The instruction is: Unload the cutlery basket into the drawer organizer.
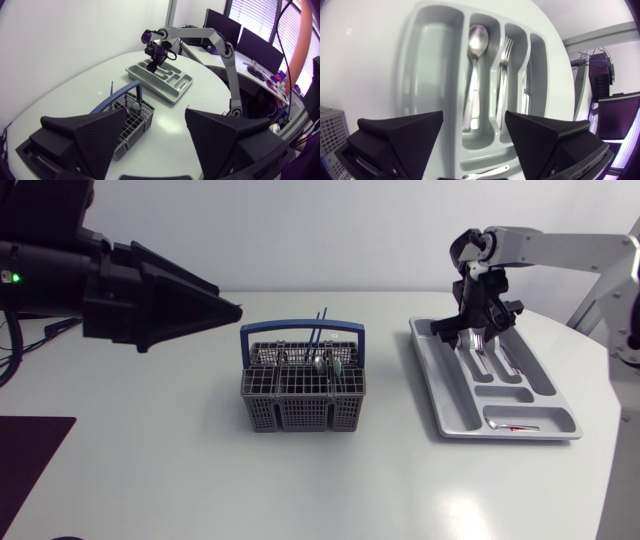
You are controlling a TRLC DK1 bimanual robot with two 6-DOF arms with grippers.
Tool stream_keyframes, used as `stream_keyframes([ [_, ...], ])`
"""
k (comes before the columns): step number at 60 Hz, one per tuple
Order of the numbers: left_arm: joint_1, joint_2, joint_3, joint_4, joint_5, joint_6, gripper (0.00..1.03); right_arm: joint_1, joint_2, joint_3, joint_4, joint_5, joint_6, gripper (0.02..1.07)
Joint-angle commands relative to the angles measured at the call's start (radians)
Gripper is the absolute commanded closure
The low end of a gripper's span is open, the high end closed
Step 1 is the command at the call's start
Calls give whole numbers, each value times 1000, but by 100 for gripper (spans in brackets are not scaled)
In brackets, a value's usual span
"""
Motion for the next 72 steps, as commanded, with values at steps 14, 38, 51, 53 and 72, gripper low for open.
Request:
stream_keyframes([
  [14, 7, -2, 4, -2, 6, 18, 23, 109, -472, -429, 287, -161, -121, 6],
  [38, -105, 34, -129, 133, -34, 119, 23, 305, -837, -808, 473, -383, -207, 7],
  [51, -191, 151, -155, 225, -113, 154, 23, 426, -900, -934, 554, -375, -148, 7],
  [53, -211, 176, -146, 225, -116, 154, 23, 430, -905, -941, 554, -377, -136, 7],
  [72, -261, 239, -137, 286, -192, 151, 23, 537, -893, -937, 557, -385, -32, 33],
])
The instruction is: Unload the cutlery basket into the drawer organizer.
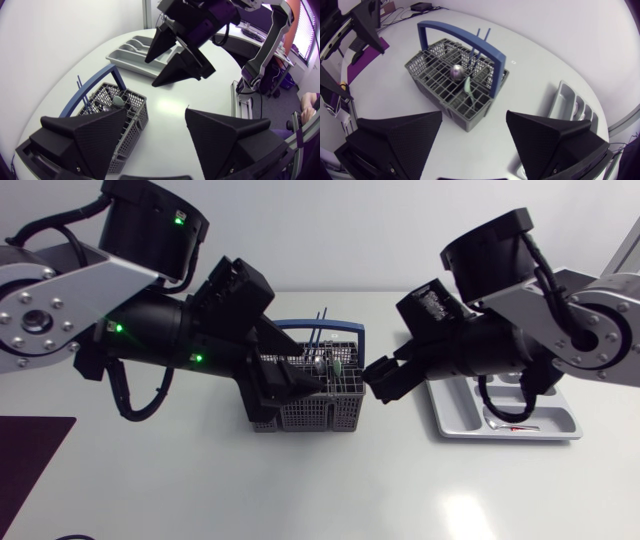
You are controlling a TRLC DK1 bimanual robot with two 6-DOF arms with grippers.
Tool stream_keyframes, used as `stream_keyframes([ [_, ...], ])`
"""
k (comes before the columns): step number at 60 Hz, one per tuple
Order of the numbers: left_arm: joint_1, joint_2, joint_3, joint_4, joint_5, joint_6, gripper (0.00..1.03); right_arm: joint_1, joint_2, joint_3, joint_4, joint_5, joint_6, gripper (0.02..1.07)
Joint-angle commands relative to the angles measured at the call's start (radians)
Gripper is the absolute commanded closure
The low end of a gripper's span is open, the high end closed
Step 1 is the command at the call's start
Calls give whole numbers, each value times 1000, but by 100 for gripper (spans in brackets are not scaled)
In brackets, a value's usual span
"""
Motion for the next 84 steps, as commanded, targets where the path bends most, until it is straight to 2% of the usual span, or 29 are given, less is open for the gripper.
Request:
stream_keyframes([
  [1, 4, 13, 2, 15, -4, 16, 23, 29, 30, 2, 15, -3, 47, 36],
  [6, 10, 11, -5, 16, -4, 16, 23, 32, 76, 22, 16, -6, 53, 54],
  [11, 11, 3, -15, 18, -4, 16, 23, 32, 104, 39, 16, -21, 65, 66],
  [19, 13, -12, -44, 32, -4, 16, 23, 26, 167, 82, 16, -55, 96, 66],
  [36, 42, -78, -112, 81, -4, 12, 23, 34, 263, 140, 49, -56, 143, 66],
  [56, 51, -116, -227, 256, -4, 5, 23, 29, 328, 132, 177, -60, 170, 66],
  [62, 62, -109, -255, 297, -3, 5, 23, 18, 342, 121, 217, -64, 177, 70],
  [66, 64, -99, -268, 312, -3, 6, 20, 14, 358, 114, 248, -66, 180, 70],
  [84, 93, -30, -278, 352, 34, 8, 20, 40, 415, 103, 320, -47, 211, 70],
])
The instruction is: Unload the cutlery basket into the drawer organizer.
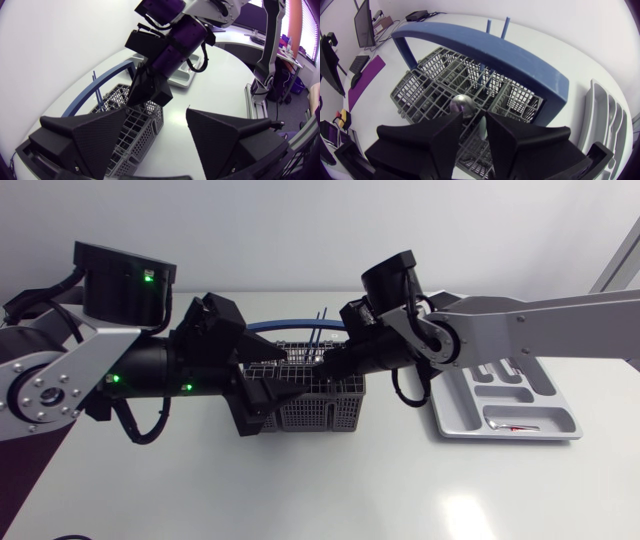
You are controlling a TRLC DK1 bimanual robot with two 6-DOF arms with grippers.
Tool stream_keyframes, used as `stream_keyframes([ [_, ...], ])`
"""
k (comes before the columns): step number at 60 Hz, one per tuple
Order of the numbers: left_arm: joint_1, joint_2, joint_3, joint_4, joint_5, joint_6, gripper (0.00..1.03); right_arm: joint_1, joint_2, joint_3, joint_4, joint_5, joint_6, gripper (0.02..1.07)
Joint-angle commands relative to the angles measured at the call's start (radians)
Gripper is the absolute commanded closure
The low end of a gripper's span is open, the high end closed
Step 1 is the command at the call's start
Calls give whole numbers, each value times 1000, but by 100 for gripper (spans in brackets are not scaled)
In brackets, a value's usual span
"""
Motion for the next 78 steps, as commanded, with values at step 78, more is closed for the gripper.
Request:
stream_keyframes([
  [78, -12, 92, -6, 51, 11, -2, 20, 11, -63, -115, 66, 88, 22, 78],
])
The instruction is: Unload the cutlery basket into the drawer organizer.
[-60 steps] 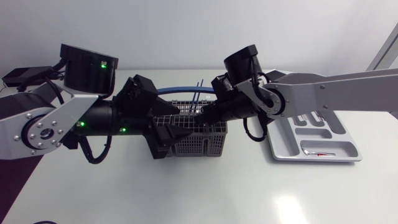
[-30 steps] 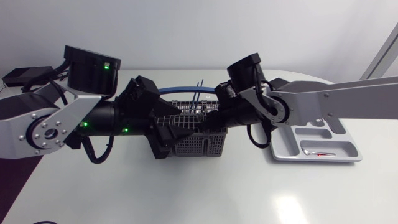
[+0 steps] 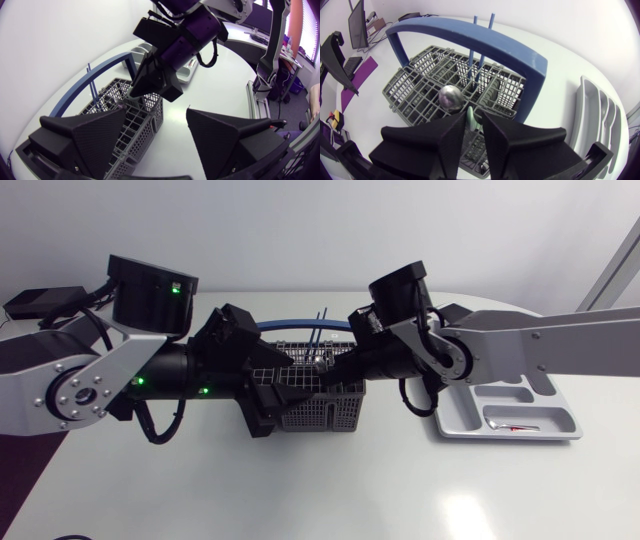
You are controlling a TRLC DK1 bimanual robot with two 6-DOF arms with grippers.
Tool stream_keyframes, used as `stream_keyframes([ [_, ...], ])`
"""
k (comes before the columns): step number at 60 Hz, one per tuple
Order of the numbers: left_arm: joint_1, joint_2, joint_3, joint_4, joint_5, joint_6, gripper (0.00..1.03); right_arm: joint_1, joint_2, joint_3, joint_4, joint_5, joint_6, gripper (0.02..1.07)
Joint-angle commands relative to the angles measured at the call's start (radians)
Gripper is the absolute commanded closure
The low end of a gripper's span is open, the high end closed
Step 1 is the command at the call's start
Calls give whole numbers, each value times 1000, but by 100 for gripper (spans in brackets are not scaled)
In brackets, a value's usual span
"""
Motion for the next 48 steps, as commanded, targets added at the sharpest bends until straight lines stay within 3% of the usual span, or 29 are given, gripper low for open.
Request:
stream_keyframes([
  [1, -7, 19, -5, 13, 12, -2, 20, 9, -11, -31, 10, 8, 19, 78],
  [25, -8, 21, -9, 14, 10, -2, 20, 32, 3, -26, 25, 8, 18, 78],
  [43, -12, 21, -12, 13, 10, -4, 20, 29, 19, -22, 25, 25, 11, 101],
  [48, -12, 21, -12, 13, 10, -4, 20, 22, 23, -20, 25, 25, 8, 101],
])
